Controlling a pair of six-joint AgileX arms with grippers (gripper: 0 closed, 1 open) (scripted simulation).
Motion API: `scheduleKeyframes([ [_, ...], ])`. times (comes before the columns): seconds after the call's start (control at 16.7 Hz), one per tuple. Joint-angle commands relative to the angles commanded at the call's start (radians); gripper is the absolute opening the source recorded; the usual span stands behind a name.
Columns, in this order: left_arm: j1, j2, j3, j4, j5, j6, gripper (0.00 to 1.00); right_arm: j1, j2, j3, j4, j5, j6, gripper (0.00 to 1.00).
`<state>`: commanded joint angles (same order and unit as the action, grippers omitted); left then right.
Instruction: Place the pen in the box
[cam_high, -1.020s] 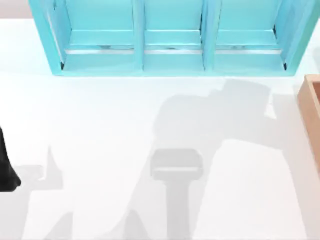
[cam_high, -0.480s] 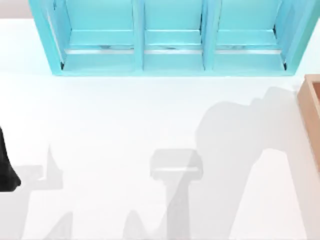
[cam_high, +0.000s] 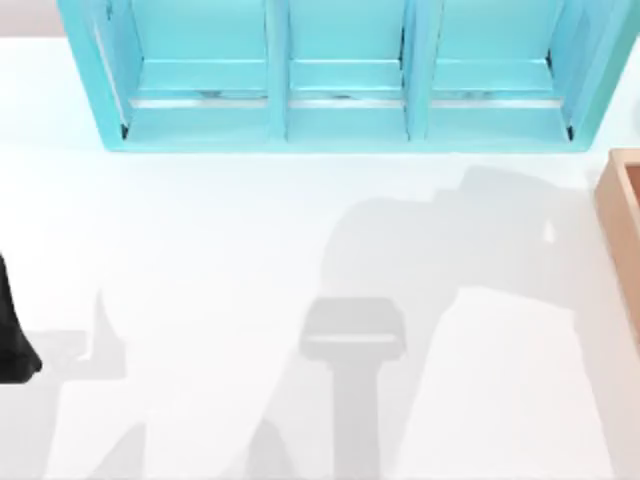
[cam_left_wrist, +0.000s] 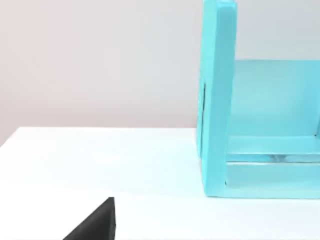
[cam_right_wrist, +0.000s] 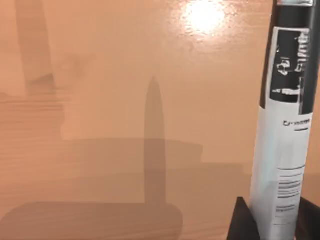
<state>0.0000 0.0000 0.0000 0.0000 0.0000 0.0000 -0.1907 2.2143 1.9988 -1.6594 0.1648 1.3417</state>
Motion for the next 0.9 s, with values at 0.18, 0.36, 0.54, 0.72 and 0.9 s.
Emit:
scheduleKeyframes([
  [0.18,0.0,0.0,0.0,0.0,0.0,0.0,1.0,0.027,-0.024,-0.102,0.082,-0.006,0.024,0.0],
  [0.36,0.0,0.0,0.0,0.0,0.0,0.0,1.0,-0.009,-0.047,-0.205,0.154,-0.018,0.013,0.0],
  [0.54,0.0,0.0,0.0,0.0,0.0,0.0,1.0,-0.072,-0.065,-0.274,0.193,-0.026,-0.017,0.0],
  [0.72,0.0,0.0,0.0,0.0,0.0,0.0,1.0,-0.095,-0.07,-0.29,0.2,-0.027,-0.03,0.0],
  [0.9,0.0,0.0,0.0,0.0,0.0,0.0,1.0,-0.095,-0.07,-0.29,0.2,-0.027,-0.03,0.0],
])
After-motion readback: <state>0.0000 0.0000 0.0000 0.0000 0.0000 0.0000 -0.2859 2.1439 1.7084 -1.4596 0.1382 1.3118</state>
